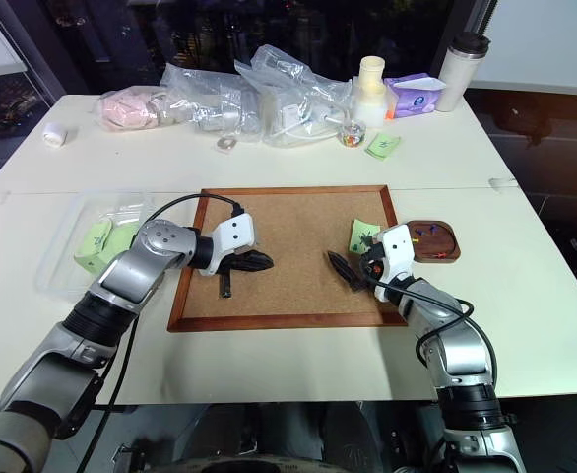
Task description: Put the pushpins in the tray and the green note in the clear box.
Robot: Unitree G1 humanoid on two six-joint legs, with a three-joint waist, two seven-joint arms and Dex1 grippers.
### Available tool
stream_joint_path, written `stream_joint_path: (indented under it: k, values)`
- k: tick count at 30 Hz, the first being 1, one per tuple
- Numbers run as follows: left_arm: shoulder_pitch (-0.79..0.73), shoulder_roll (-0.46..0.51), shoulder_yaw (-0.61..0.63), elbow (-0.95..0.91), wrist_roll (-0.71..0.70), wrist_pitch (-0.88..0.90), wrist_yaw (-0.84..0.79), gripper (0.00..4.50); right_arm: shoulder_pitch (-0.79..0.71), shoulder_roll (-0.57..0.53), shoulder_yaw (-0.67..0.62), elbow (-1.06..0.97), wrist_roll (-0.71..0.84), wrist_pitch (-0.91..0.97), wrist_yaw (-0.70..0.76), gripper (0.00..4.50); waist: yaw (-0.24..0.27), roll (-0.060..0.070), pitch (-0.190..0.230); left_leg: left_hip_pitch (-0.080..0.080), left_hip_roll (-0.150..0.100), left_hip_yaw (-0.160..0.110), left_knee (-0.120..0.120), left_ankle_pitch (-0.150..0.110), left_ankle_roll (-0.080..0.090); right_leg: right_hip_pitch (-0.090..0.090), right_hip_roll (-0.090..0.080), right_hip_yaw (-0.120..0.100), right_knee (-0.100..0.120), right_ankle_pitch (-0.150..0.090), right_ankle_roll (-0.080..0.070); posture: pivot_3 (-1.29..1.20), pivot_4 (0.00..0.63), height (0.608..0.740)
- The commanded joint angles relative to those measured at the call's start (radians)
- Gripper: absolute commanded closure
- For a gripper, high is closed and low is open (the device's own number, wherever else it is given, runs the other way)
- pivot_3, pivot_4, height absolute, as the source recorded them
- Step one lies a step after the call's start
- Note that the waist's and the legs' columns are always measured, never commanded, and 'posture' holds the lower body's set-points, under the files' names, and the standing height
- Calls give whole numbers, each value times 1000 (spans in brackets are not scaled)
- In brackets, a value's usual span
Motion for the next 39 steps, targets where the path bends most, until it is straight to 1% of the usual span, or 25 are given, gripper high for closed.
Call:
stream_joint_path:
  k: [1, 3, 4, 5, 10, 11, 12, 25, 30, 39]
  values:
    - [44, 17, -43, 52, 43, 37, 2, 4500, -13, 2, -11, 16, -7, -30, 12, 11, 0, 0, 0, 0, 0, 0, 0, 0, 0, 0, 0, 0, 0, 0, 0, 0, 150, 734]
    - [43, 17, -42, 52, 43, 36, 3, 4500, -8, 0, -6, 38, -13, -41, 23, 520, 0, 0, 0, 0, 0, 0, 0, 0, 0, 0, 0, 0, 0, 0, 0, 0, 150, 734]
    - [43, 17, -42, 52, 43, 36, 3, 4500, -3, -1, -3, 44, -16, -47, 29, 843, 0, 0, 0, 0, 0, 0, 0, 0, 0, 0, 0, 0, 0, 0, 0, 0, 150, 734]
    - [43, 18, -41, 53, 43, 36, 3, 4500, 4, -4, 1, 48, -21, -55, 36, 1250, 0, -1, -1, 0, 0, 0, 0, 0, 0, 0, 0, 0, 0, 0, 0, 0, 150, 734]
    - [42, 20, -38, 56, 42, 34, 2, 4500, 46, -24, 28, 52, -67, -104, 62, 3900, 0, -2, -1, 0, 0, 0, 0, 0, 0, 0, 0, 0, 0, 0, 0, 0, 150, 734]
    - [42, 21, -37, 58, 42, 34, 2, 4500, 50, -26, 32, 54, -76, -109, 64, 4329, 0, -2, -2, 0, 0, 0, 0, 0, 0, 0, 0, 0, 0, 0, 0, 0, 150, 734]
    - [42, 21, -37, 59, 42, 33, 2, 4500, 51, -26, 33, 57, -80, -112, 65, 4457, 0, -4, -3, 0, 0, 0, 0, 0, 0, 0, 0, 0, 0, 0, 0, 0, 150, 734]
    - [13, 76, 10, 72, 23, 13, -25, 4500, 10, -28, 11, 69, -90, -143, 56, 4457, -12, -5, -4, 1, 1, 0, -2, 0, 0, -1, 2, 0, 0, -1, -2, 0, 150, 734]
    - [-21, 92, 29, 95, 27, -5, -21, 4500, -13, -35, -24, 10, -69, -150, 43, 4457, -16, -5, -3, 0, 2, 0, -2, 0, 0, -1, 2, 0, 0, -1, -2, 0, 150, 734]
    - [-42, 108, 21, 130, 22, -48, -53, 4500, -33, -65, -44, -84, -58, -118, 42, 4457, -23, -3, 0, -2, 1, 1, -2, 1, -1, -4, 1, 0, 1, -1, -1, 0, 150, 734]
